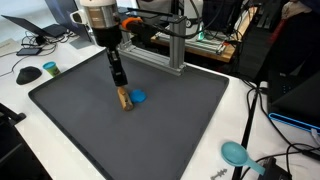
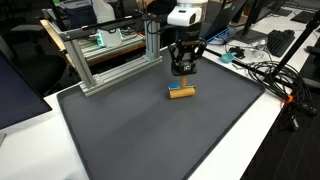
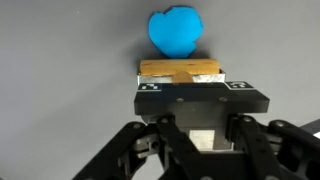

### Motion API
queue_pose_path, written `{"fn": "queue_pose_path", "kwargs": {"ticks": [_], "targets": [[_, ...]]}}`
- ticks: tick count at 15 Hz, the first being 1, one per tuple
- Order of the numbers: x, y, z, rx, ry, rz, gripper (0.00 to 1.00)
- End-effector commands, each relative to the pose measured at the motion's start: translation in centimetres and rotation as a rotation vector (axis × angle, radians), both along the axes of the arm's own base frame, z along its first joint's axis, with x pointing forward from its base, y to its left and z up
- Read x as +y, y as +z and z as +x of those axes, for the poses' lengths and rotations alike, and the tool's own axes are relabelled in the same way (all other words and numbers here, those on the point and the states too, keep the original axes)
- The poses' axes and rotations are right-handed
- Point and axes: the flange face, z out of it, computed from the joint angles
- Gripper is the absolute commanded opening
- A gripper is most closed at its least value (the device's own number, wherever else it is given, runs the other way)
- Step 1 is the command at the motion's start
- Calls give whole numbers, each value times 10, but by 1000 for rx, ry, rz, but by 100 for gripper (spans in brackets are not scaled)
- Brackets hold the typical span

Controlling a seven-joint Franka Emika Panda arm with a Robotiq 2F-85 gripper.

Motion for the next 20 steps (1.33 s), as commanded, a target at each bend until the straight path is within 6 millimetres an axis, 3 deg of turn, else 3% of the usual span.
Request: {"fn": "queue_pose_path", "kwargs": {"ticks": [1, 4, 8, 13, 20], "targets": [[-12, 28, -20, -9, -14, -24, 22], [-13, 48, -32, -20, -4, -28, 22], [5, 65, -43, -15, 63, -1, 22], [27, 52, -45, 2, 165, -16, 22], [29, 35, -47, 3, 237, -60, 22]]}}
